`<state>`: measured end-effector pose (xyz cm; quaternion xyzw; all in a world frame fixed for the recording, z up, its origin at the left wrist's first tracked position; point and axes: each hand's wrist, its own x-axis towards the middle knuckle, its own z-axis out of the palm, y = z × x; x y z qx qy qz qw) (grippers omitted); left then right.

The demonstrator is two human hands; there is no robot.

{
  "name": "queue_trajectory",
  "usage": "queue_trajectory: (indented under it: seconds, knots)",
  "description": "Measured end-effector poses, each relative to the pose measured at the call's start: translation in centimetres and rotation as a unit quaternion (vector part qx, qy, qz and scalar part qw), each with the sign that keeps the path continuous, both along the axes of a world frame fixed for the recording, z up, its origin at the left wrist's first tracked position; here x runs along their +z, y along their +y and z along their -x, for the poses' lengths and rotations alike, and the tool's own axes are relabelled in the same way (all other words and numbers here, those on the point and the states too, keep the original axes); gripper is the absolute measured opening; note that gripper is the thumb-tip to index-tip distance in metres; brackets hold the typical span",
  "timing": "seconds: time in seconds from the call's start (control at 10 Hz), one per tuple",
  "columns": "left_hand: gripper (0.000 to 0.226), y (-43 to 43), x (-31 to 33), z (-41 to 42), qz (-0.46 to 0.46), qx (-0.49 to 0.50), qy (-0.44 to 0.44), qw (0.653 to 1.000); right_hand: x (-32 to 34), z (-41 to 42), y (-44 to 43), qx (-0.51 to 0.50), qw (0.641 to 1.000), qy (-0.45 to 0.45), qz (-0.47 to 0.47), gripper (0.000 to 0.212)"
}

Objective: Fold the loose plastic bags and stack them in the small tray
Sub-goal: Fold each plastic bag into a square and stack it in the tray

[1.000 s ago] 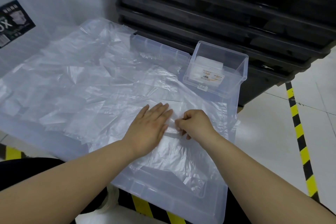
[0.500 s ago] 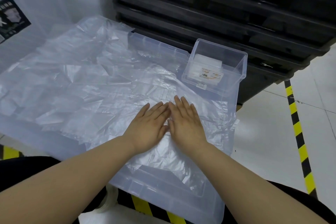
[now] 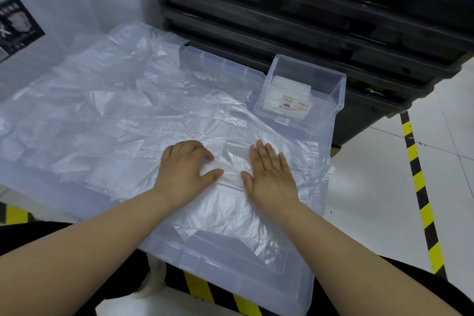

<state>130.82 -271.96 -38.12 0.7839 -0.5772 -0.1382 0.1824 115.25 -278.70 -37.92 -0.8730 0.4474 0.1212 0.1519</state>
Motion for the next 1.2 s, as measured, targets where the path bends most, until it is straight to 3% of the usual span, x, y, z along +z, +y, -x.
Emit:
queue_trajectory:
  seconds: [0.1, 0.2, 0.3, 0.7, 0.8, 0.9, 1.0, 1.1, 1.2]
  knots:
    - [0.023, 0.3, 0.0, -0.2, -0.038, 0.025, 0.026, 0.999, 0.0, 0.0, 0.0, -0.001, 1.0, 0.001, -0.004, 0.059]
    - [0.013, 0.3, 0.1, 0.1, -0.051, 0.041, 0.06, 0.996, 0.1, -0.1, 0.0, -0.003, 1.0, -0.005, -0.007, 0.058]
    - [0.014, -0.1, 0.5, 0.5, -0.074, 0.059, 0.076, 0.993, 0.1, -0.1, 0.1, -0.004, 1.0, -0.002, -0.009, 0.059]
    - [0.025, -0.4, 0.8, 0.8, -0.134, 0.042, -0.045, 0.989, 0.2, -0.1, 0.1, -0.005, 1.0, 0.003, -0.003, 0.058]
    - [0.02, -0.2, 0.5, 0.6, 0.011, 0.008, -0.102, 0.995, 0.2, -0.1, 0.1, -0.005, 1.0, 0.004, -0.001, 0.058]
    - [0.034, -0.3, -0.2, 1.4, 0.146, -0.106, -0.11, 0.977, -0.1, -0.3, 0.1, -0.007, 1.0, 0.001, 0.004, 0.06]
    - [0.045, -1.1, -0.5, 2.7, 0.086, -0.182, -0.13, 0.971, -0.5, -0.4, 0.2, -0.01, 1.0, -0.021, 0.018, 0.091]
    - [0.081, -2.1, -0.5, 3.2, -0.031, -0.175, -0.114, 0.978, -0.6, -0.3, 0.2, -0.011, 0.999, -0.026, 0.015, 0.104]
    - [0.097, -2.5, -1.7, 2.3, -0.075, -0.161, -0.116, 0.977, -0.5, -0.3, 0.1, -0.001, 1.0, -0.023, 0.018, 0.102]
